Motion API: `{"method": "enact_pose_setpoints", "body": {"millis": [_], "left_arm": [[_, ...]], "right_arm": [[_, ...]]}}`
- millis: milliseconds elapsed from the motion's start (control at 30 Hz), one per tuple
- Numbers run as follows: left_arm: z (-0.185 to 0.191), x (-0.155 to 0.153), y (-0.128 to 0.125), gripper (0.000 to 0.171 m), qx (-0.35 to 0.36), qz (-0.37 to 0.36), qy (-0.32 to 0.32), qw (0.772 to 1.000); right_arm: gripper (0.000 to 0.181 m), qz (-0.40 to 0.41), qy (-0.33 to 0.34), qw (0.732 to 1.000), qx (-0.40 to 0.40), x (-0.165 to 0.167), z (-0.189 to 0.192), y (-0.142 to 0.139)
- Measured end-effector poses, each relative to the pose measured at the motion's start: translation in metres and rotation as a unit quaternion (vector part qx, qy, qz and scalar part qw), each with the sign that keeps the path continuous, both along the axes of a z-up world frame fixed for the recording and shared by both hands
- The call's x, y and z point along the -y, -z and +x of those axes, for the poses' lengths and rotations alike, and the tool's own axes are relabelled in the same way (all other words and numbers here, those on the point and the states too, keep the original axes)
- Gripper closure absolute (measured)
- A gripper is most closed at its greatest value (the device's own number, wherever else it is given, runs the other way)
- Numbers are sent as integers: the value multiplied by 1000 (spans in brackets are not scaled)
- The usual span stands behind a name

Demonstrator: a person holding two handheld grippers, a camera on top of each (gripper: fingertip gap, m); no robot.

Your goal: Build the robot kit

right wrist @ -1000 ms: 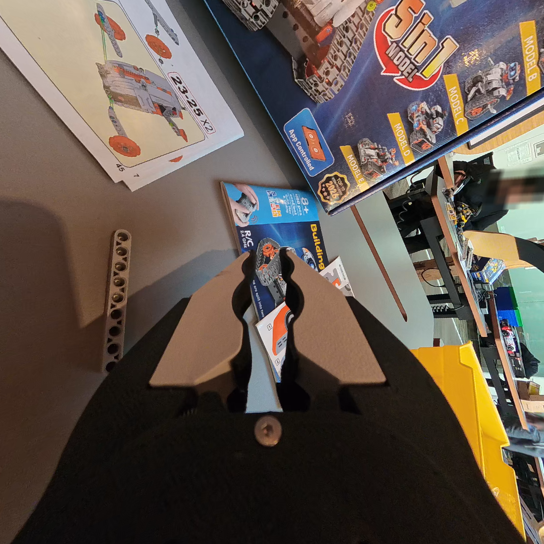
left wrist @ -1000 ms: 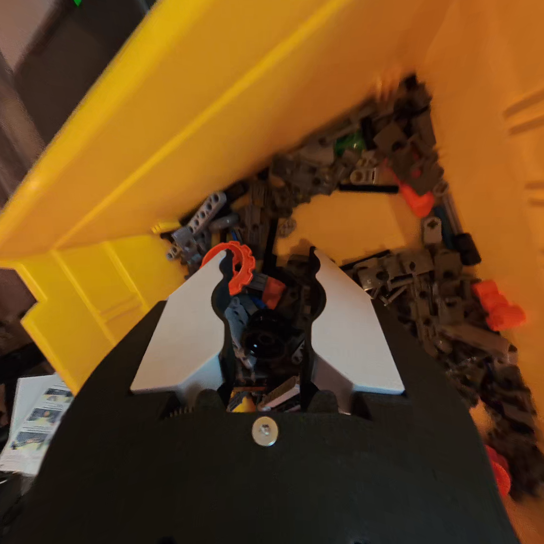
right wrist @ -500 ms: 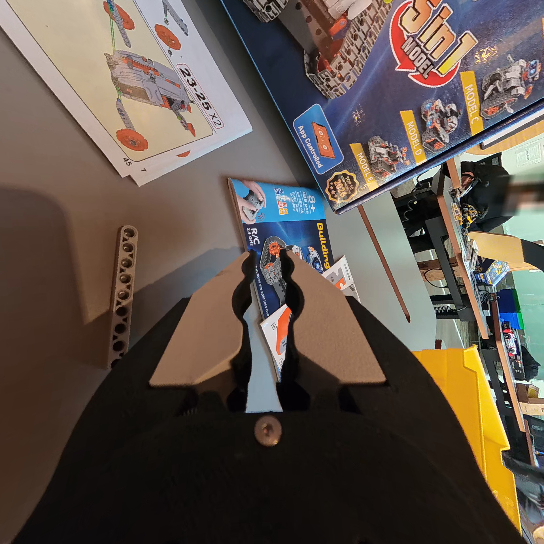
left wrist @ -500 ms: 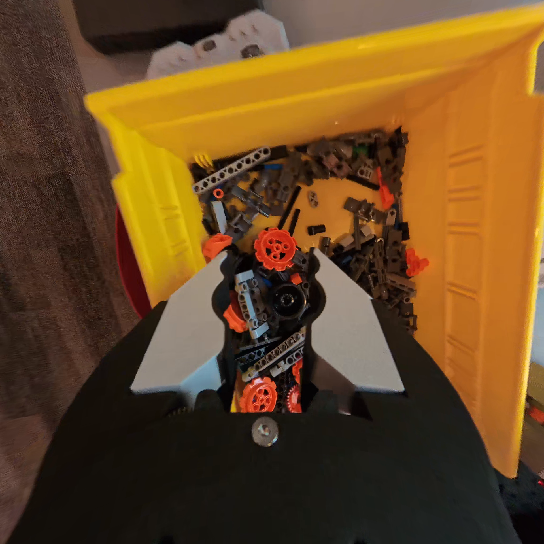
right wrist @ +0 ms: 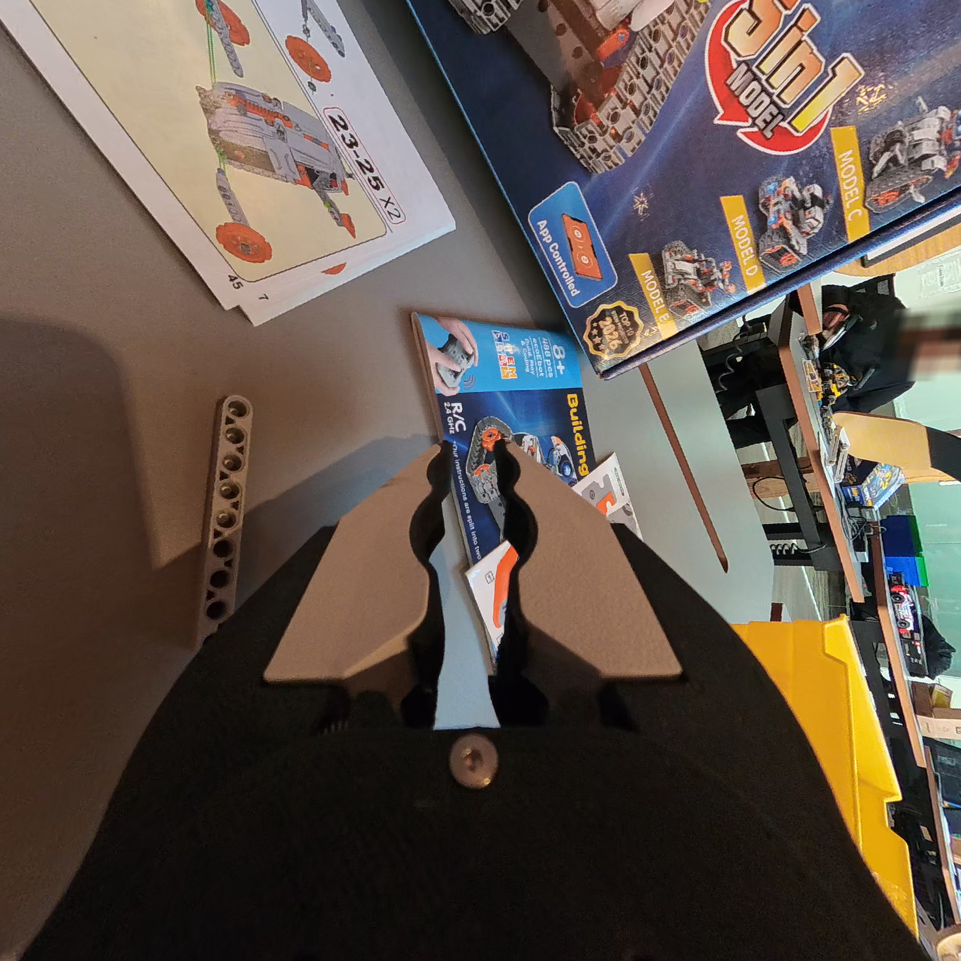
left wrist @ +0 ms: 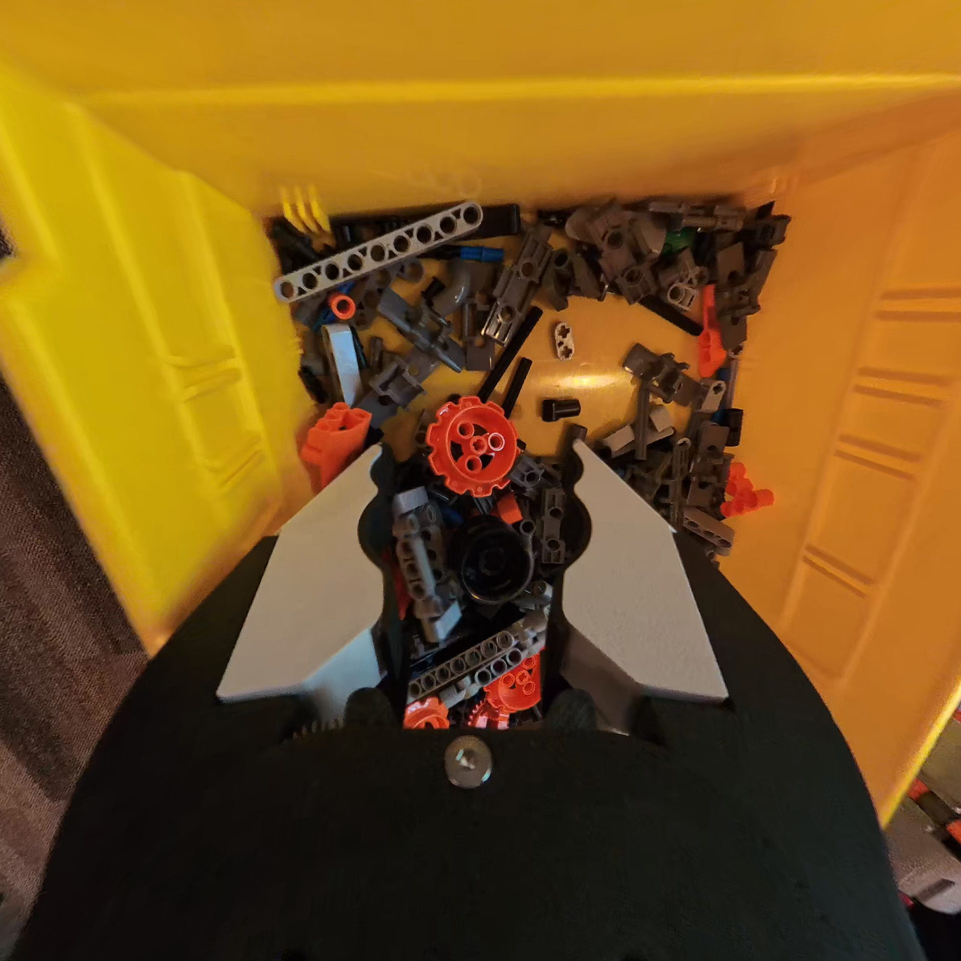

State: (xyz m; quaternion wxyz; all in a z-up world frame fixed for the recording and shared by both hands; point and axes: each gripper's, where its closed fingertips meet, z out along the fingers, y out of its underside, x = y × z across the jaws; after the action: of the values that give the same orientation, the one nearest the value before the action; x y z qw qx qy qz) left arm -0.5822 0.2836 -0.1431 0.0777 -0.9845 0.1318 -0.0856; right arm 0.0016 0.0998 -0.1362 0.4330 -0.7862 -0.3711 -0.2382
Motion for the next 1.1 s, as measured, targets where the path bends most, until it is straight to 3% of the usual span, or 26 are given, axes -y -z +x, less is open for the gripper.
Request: {"method": "enact_pose_setpoints", "body": {"millis": [67,167,233,333,433,567,600,733,867,933,967,1000,1100], "left_arm": [[8,7,8,111,18,-31,6,999],[47,15,-3,128,137,-56,25,989],[67,20,-9,129,185,-68,44,979],[83,21,-11,128,194,-61,86,975],[71,4,-15,124,153,-8,78,985],[29,-28,-23,91,82,76,14,994],[22,-29,-21,83,78,72,-1,994],[20,-25,-8,76,108,28,-35,993],[15,-27,5,73,56,29,-24,998],[26,-22,11,61,65,12,-6,998],[34,-21,10,60,77,8,8,997],[45,-17,7,73,105,3,24,994],[61,-18,-11,88,171,12,26,985]], "right_arm": [[166,-1,-1,1000,1,0,-1,0],[166,-1,-2,1000,1,0,-1,0],[166,-1,-3,1000,1,0,-1,0],[166,-4,-3,1000,3,0,-2,2],[166,-4,-4,1000,3,0,-2,2],[166,-5,-4,1000,3,0,-2,2],[166,-6,-4,1000,3,0,-2,2],[166,-11,-6,1000,4,1,-3,4],[166,-14,-9,1000,7,2,-4,5],[166,-17,-11,1000,7,2,-5,6],[166,-17,-11,1000,7,1,-5,7],[166,-18,-12,1000,7,1,-5,7],[166,-19,-13,1000,7,2,-6,7]]}}
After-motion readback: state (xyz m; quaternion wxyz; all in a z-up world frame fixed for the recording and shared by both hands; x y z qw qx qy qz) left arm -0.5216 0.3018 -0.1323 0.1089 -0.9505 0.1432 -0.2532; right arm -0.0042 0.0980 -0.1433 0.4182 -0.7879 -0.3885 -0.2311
